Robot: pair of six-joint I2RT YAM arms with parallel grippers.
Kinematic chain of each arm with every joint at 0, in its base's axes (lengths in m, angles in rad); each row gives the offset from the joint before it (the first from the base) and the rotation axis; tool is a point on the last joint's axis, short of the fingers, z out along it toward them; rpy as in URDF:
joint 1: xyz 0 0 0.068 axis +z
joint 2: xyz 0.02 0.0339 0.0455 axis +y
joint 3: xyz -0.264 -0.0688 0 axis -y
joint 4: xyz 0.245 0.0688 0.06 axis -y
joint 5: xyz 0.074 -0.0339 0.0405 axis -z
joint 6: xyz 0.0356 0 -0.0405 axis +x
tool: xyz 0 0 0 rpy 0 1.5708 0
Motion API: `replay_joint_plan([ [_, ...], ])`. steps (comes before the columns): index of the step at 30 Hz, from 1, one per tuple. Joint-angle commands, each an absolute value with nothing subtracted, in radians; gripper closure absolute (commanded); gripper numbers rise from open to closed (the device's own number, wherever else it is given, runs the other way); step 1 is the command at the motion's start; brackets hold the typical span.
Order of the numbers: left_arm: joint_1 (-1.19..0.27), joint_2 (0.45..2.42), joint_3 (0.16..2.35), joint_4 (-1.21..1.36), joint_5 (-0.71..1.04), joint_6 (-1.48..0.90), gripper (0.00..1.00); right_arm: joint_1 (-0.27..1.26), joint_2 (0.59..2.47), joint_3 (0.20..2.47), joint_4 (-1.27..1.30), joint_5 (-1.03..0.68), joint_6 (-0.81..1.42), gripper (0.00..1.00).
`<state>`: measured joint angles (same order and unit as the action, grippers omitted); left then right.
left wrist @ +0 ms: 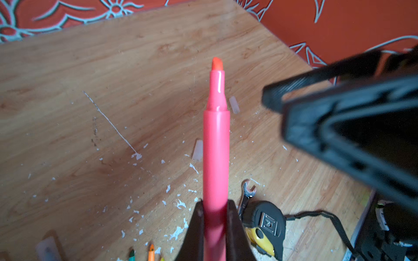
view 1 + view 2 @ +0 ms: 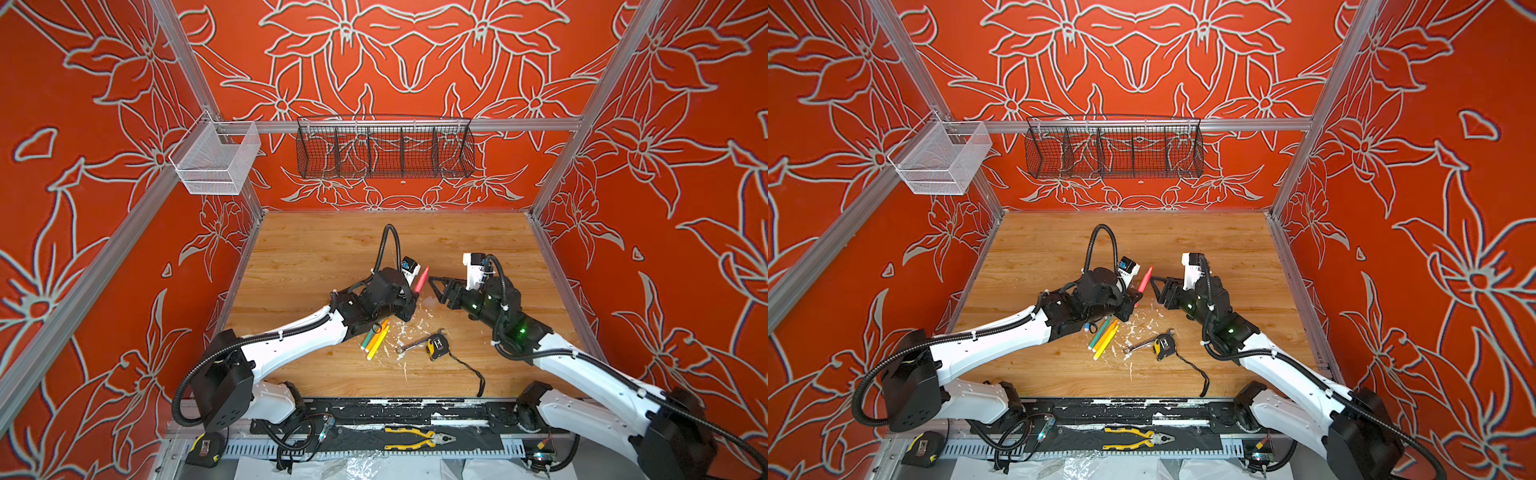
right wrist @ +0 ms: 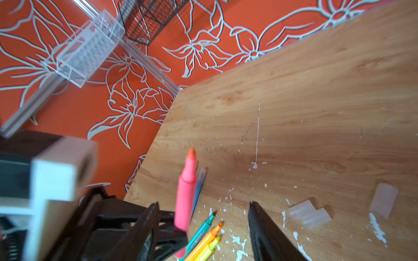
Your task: Insert the pens into the pen caps
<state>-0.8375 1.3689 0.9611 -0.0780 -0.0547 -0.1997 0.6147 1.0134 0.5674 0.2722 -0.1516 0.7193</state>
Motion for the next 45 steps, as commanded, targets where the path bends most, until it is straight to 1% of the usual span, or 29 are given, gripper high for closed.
replay_joint_plan([
  [1, -0.839, 1.36, 0.948, -0.026, -0.037, -0.175, 1.0, 0.608, 1.026, 0.582, 0.337, -0.21, 0.743, 0.36],
  [5, -0.849, 1.378, 0.959, -0.024, 0.009, -0.168, 1.0, 0.606, 1.056, 0.59, 0.349, -0.233, 0.755, 0.35],
  [11, -0.867, 1.373, 0.95, -0.013, 0.004, -0.149, 1.0, 0.6, 1.077, 0.597, 0.344, -0.243, 0.76, 0.37],
  [14, -0.869, 1.375, 0.948, -0.008, 0.015, -0.147, 1.0, 0.591, 1.082, 0.594, 0.347, -0.249, 0.778, 0.42],
  [17, -0.877, 1.383, 0.954, -0.014, 0.011, -0.139, 1.0, 0.586, 1.081, 0.596, 0.344, -0.256, 0.78, 0.53],
  [25, -0.899, 1.451, 0.997, -0.041, -0.001, -0.118, 1.0, 0.581, 1.089, 0.593, 0.356, -0.266, 0.789, 0.72],
  [30, -0.911, 1.463, 1.005, -0.046, -0.021, -0.11, 1.0, 0.582, 1.087, 0.595, 0.352, -0.269, 0.784, 0.87],
  [32, -0.912, 1.463, 1.0, -0.039, -0.031, -0.113, 1.0, 0.582, 1.088, 0.59, 0.354, -0.264, 0.786, 0.92],
  [36, -0.911, 1.467, 1.004, -0.041, -0.021, -0.121, 1.0, 0.583, 1.1, 0.583, 0.379, -0.28, 0.8, 0.98],
  [38, -0.911, 1.464, 1.003, -0.039, -0.015, -0.123, 0.92, 0.582, 1.107, 0.586, 0.383, -0.289, 0.801, 1.0],
  [40, -0.911, 1.462, 0.997, -0.032, -0.014, -0.123, 0.84, 0.583, 1.113, 0.577, 0.414, -0.303, 0.81, 1.0],
  [43, -0.911, 1.467, 0.989, -0.02, -0.017, -0.122, 0.77, 0.583, 1.125, 0.563, 0.468, -0.328, 0.822, 1.0],
  [45, -0.911, 1.471, 0.993, -0.021, -0.013, -0.124, 0.74, 0.583, 1.13, 0.559, 0.485, -0.337, 0.832, 1.0],
])
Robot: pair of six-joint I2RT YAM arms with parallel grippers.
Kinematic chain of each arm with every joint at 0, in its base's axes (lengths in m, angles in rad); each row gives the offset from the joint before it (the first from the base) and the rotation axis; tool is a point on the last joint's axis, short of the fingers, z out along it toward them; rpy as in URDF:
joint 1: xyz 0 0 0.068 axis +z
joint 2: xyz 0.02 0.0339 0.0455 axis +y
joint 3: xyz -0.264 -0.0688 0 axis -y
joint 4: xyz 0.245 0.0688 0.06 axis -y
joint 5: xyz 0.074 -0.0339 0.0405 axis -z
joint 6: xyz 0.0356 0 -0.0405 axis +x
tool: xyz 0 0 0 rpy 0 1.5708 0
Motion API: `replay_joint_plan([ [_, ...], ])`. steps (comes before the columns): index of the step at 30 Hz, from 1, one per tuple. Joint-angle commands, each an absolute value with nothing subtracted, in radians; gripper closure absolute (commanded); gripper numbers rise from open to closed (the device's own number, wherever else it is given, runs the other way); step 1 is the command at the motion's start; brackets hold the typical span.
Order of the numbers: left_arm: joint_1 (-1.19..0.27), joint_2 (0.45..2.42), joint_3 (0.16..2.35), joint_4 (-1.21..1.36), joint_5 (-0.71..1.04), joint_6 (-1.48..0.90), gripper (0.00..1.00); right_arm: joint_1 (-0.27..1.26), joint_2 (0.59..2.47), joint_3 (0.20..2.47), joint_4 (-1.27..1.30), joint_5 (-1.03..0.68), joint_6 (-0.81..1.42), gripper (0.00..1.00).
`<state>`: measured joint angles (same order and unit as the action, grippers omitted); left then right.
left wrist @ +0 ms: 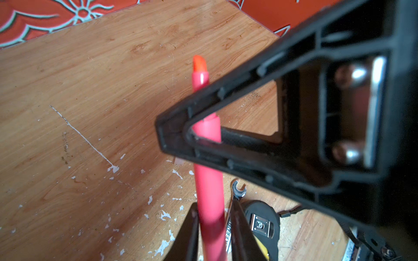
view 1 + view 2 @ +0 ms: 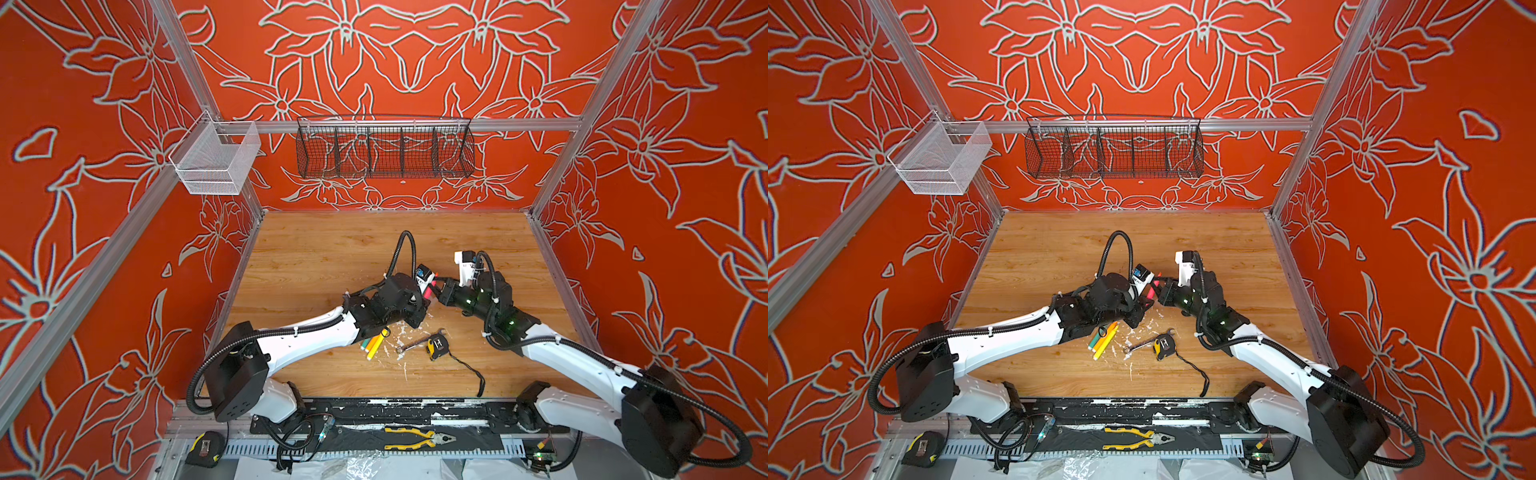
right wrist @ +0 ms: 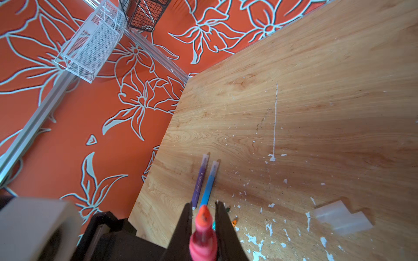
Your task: Insert the pens into the pen caps
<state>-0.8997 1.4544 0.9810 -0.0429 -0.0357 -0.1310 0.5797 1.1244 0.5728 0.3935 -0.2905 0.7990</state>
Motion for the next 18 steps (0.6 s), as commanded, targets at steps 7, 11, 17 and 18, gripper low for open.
replay_joint_plan([
  [7, -0.911, 1.474, 0.988, -0.017, -0.035, -0.123, 0.73, 0.583, 1.132, 0.541, 0.525, -0.347, 0.851, 1.0],
  [11, -0.911, 1.473, 0.991, -0.017, -0.036, -0.126, 0.84, 0.583, 1.147, 0.529, 0.551, -0.359, 0.884, 1.0],
  [17, -0.911, 1.449, 0.969, 0.0, -0.048, -0.128, 0.79, 0.583, 1.178, 0.52, 0.583, -0.371, 0.915, 1.0],
  [18, -0.911, 1.448, 0.965, 0.004, -0.051, -0.13, 0.77, 0.584, 1.184, 0.517, 0.593, -0.374, 0.921, 1.0],
])
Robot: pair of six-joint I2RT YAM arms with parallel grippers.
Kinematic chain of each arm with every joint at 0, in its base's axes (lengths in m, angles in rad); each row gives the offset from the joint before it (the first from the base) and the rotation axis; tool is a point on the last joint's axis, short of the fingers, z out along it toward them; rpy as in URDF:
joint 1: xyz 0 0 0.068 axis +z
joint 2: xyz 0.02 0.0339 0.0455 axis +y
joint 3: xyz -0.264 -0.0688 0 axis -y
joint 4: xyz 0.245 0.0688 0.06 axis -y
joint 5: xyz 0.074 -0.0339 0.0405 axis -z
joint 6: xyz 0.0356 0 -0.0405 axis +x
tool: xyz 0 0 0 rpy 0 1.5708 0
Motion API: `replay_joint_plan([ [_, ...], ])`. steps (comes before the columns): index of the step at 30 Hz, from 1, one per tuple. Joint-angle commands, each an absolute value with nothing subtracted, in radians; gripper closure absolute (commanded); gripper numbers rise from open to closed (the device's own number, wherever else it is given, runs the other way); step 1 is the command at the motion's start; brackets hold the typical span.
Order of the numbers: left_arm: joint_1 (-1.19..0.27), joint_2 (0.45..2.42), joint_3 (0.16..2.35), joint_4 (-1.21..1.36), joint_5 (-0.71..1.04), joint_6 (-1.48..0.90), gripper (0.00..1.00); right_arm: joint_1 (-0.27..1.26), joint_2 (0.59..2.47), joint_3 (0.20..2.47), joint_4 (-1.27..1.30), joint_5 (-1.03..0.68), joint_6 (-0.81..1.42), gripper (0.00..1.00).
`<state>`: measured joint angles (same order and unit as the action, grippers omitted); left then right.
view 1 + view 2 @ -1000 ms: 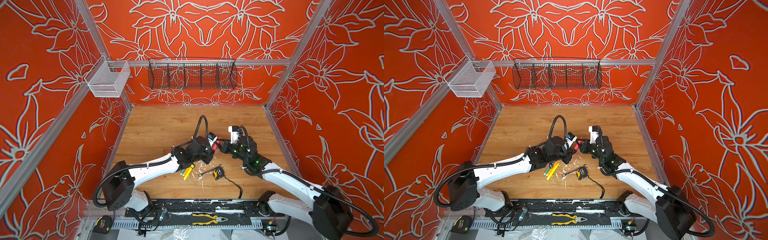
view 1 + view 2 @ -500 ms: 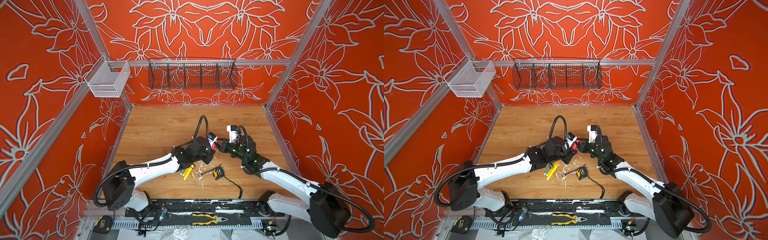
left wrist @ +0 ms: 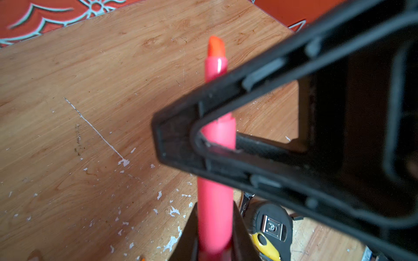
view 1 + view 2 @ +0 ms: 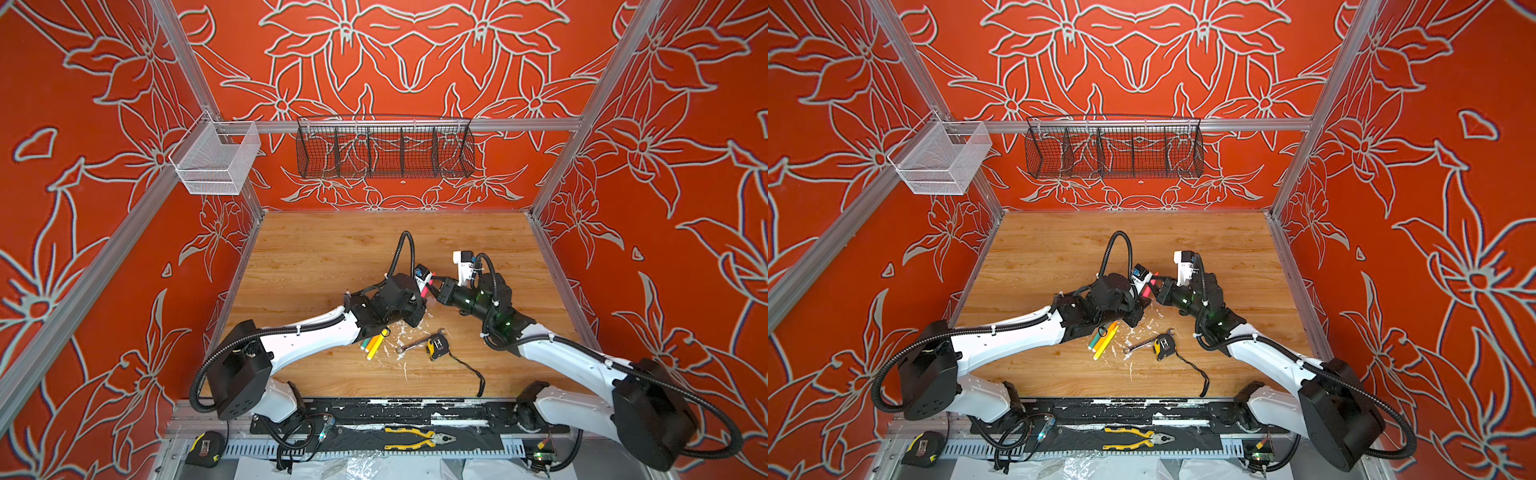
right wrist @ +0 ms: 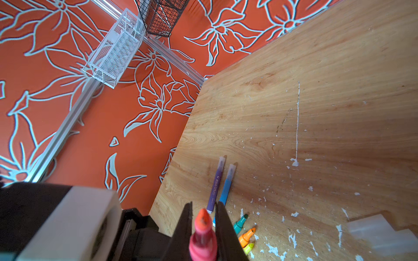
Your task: Insert the pens into the pen caps
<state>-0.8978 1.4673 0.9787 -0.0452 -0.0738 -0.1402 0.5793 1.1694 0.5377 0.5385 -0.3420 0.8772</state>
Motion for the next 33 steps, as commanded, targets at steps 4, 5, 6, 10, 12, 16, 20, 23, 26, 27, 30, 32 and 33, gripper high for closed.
replay_joint_plan([
  [4, -0.911, 1.45, 0.965, 0.008, -0.045, -0.132, 0.7, 0.584, 1.208, 0.509, 0.635, -0.395, 0.948, 1.0],
  [5, -0.911, 1.45, 0.965, 0.008, -0.043, -0.132, 0.7, 0.586, 1.214, 0.506, 0.653, -0.399, 0.953, 1.0],
  [6, -0.911, 1.451, 0.966, 0.008, -0.044, -0.132, 0.7, 0.586, 1.219, 0.502, 0.669, -0.403, 0.959, 1.0],
  [10, -0.91, 1.45, 0.959, 0.015, -0.062, -0.133, 0.77, 0.586, 1.228, 0.49, 0.69, -0.403, 0.974, 1.0],
  [12, -0.906, 1.45, 0.953, 0.023, -0.067, -0.136, 0.78, 0.587, 1.233, 0.483, 0.697, -0.399, 0.983, 1.0],
  [16, -0.895, 1.447, 0.951, 0.024, -0.061, -0.151, 0.92, 0.589, 1.254, 0.484, 0.719, -0.413, 0.999, 1.0],
  [20, -0.865, 1.431, 0.935, 0.037, -0.047, -0.179, 1.0, 0.589, 1.254, 0.503, 0.674, -0.406, 0.977, 0.81],
  [23, -0.822, 1.42, 0.916, 0.042, -0.046, -0.224, 1.0, 0.588, 1.217, 0.549, 0.469, -0.319, 0.92, 0.55],
  [26, -0.766, 1.403, 0.89, 0.049, -0.033, -0.282, 1.0, 0.588, 1.173, 0.627, 0.158, -0.134, 0.857, 0.46],
  [27, -0.748, 1.395, 0.876, 0.06, -0.033, -0.299, 1.0, 0.588, 1.163, 0.655, 0.055, -0.053, 0.849, 0.45],
  [30, -0.714, 1.367, 0.837, 0.082, -0.056, -0.33, 1.0, 0.584, 1.163, 0.721, -0.145, 0.135, 0.834, 0.45],
  [32, -0.713, 1.356, 0.832, 0.08, -0.074, -0.326, 1.0, 0.581, 1.19, 0.758, -0.214, 0.202, 0.822, 0.48],
  [33, -0.713, 1.354, 0.833, 0.078, -0.075, -0.324, 1.0, 0.579, 1.21, 0.781, -0.24, 0.219, 0.818, 0.48],
])
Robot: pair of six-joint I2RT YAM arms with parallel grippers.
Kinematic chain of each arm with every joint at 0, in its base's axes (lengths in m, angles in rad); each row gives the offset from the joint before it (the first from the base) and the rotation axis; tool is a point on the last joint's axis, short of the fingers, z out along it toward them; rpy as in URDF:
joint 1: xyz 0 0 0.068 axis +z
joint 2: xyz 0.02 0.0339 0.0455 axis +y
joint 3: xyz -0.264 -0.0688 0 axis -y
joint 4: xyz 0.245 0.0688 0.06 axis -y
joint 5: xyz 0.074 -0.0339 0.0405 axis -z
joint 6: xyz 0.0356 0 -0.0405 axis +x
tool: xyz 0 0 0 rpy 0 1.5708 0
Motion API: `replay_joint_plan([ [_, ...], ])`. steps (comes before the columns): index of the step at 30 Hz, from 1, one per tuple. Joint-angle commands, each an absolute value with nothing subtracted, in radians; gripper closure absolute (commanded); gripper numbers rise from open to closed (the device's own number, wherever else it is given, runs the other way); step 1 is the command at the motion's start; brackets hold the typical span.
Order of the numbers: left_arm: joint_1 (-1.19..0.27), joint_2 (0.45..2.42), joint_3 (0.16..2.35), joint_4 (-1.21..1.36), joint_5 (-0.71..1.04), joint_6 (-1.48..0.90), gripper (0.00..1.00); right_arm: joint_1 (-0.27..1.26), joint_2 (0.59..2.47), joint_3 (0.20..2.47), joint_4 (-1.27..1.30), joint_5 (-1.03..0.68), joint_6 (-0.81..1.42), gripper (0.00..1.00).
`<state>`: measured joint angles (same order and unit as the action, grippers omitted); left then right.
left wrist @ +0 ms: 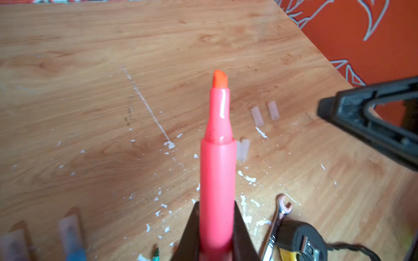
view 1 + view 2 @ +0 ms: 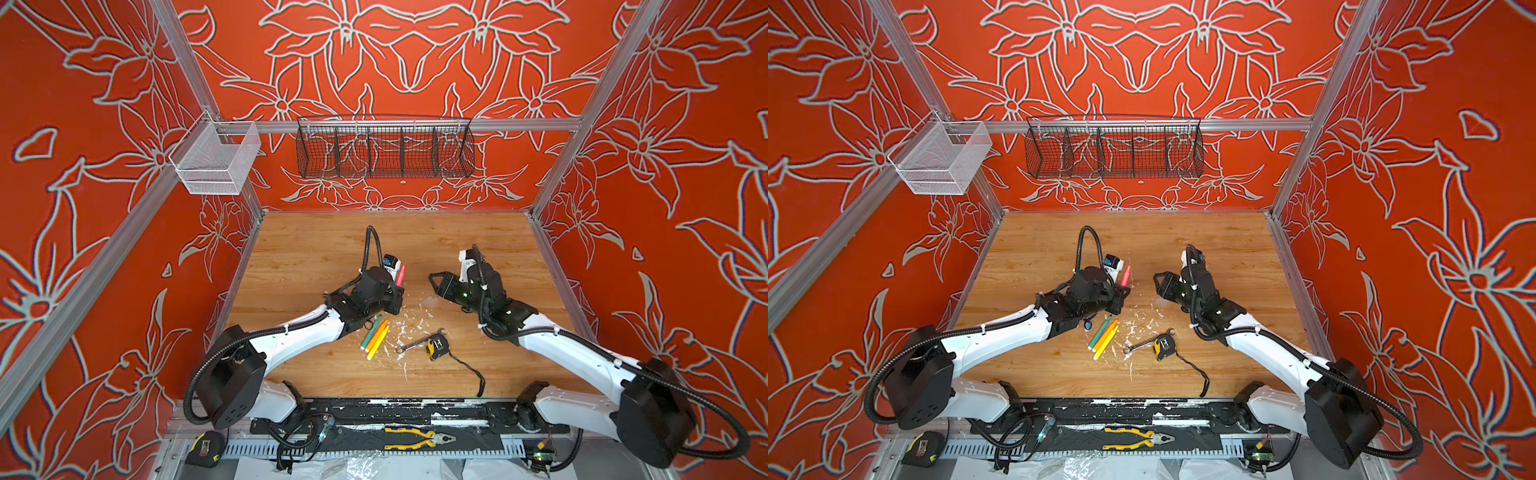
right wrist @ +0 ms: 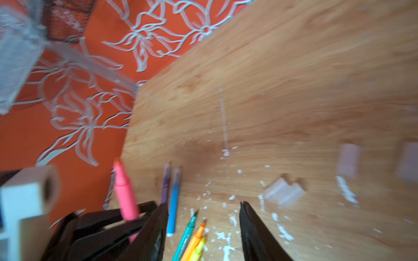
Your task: Insert the pens into the pen caps
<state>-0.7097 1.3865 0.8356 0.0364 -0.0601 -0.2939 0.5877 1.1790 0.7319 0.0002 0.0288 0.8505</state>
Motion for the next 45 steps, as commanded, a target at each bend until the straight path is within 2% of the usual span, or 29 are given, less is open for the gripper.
replay_joint_plan([
  [1, -0.713, 1.353, 0.832, 0.078, -0.07, -0.324, 1.0, 0.578, 1.238, 0.804, -0.269, 0.232, 0.81, 0.48],
  [8, -0.713, 1.359, 0.844, 0.076, -0.008, -0.32, 1.0, 0.548, 1.482, 1.014, -0.469, 0.265, 0.769, 0.48],
  [15, -0.715, 1.374, 0.846, 0.099, 0.09, -0.295, 1.0, 0.494, 1.668, 1.171, -0.58, 0.191, 0.703, 0.49],
  [20, -0.721, 1.382, 0.85, 0.111, 0.129, -0.279, 1.0, 0.464, 1.756, 1.231, -0.615, 0.133, 0.686, 0.55],
  [32, -0.744, 1.392, 0.869, 0.09, 0.122, -0.258, 1.0, 0.387, 1.863, 1.256, -0.605, 0.01, 0.679, 0.58],
  [37, -0.748, 1.398, 0.879, 0.081, 0.119, -0.256, 1.0, 0.38, 1.919, 1.29, -0.624, -0.005, 0.673, 0.62],
  [45, -0.762, 1.386, 0.88, 0.072, 0.099, -0.243, 1.0, 0.373, 1.938, 1.302, -0.637, 0.015, 0.67, 0.63],
])
